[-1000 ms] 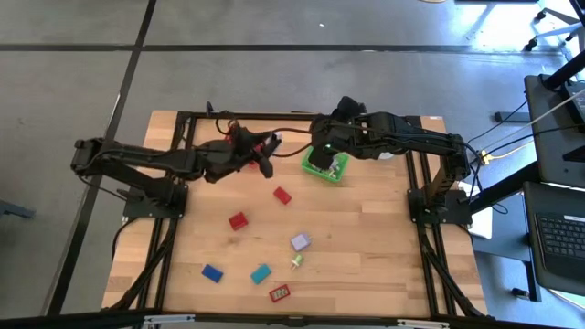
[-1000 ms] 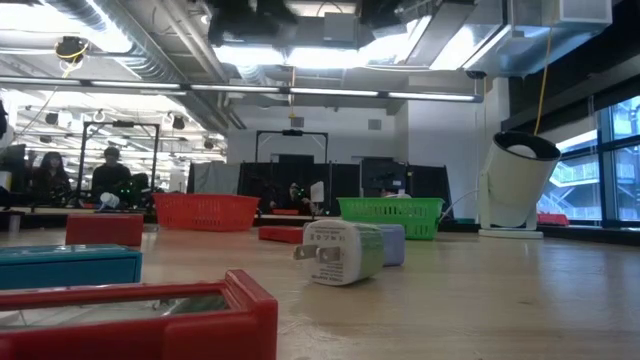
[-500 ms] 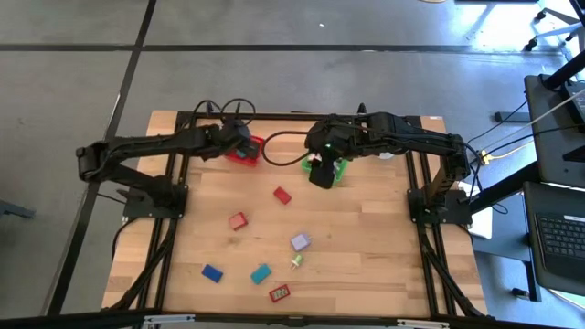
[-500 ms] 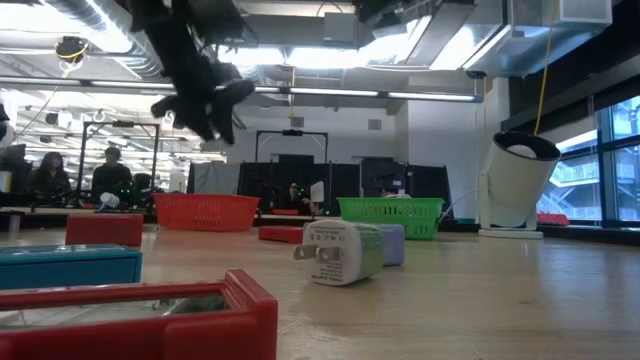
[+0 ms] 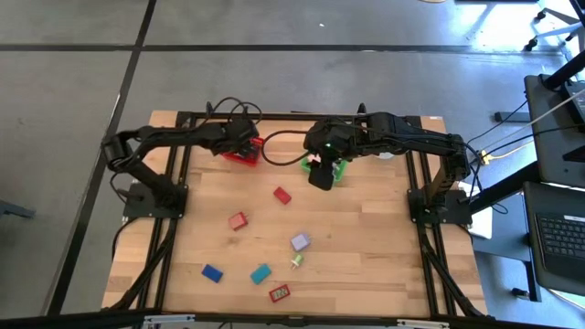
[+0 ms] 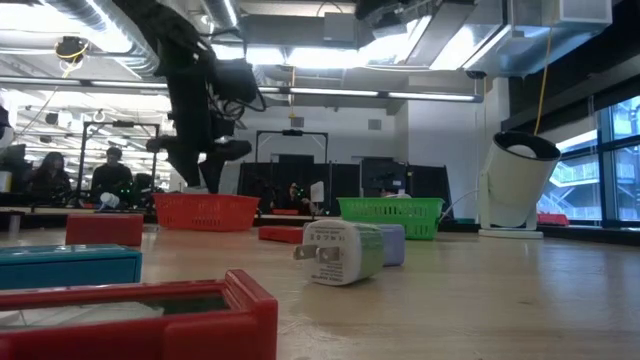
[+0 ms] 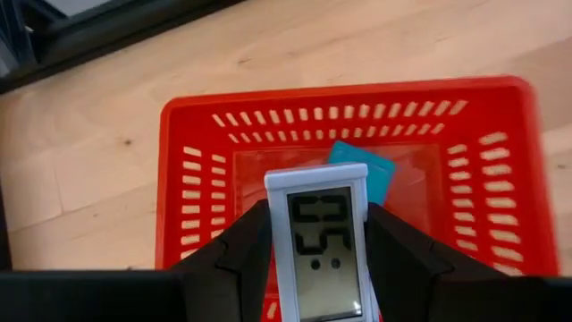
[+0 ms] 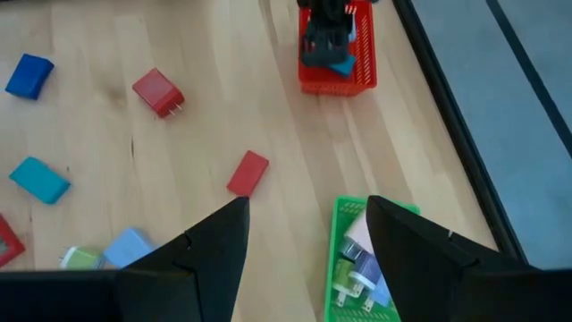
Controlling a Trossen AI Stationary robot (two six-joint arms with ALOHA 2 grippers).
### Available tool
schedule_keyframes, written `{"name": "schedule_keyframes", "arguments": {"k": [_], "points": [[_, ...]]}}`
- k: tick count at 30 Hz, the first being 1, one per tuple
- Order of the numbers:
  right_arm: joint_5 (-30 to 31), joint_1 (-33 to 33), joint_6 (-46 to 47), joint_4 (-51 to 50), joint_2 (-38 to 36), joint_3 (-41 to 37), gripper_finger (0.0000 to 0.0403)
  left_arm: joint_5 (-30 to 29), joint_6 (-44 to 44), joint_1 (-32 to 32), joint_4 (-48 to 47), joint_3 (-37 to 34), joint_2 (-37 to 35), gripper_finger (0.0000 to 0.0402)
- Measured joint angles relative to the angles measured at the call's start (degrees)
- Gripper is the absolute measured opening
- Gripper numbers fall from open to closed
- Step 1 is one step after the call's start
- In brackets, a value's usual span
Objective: Pick & Place Office items
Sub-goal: Put the white digital clock into the red bin
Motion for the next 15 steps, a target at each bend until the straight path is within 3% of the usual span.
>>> {"name": "schedule_keyframes", "arguments": {"k": [7, 15], "points": [[-0.02, 0.0, 0.0, 1.68, 0.0, 0.0, 0.0228, 1.03, -0.19, 1.04, -0.21, 0.0, 0.92, 0.015], [-0.02, 0.0, 0.0, 2.47, 0.0, 0.0, 0.0228, 3.46, -0.54, 1.39, -0.28, 0.0, 0.92, 0.0187]]}}
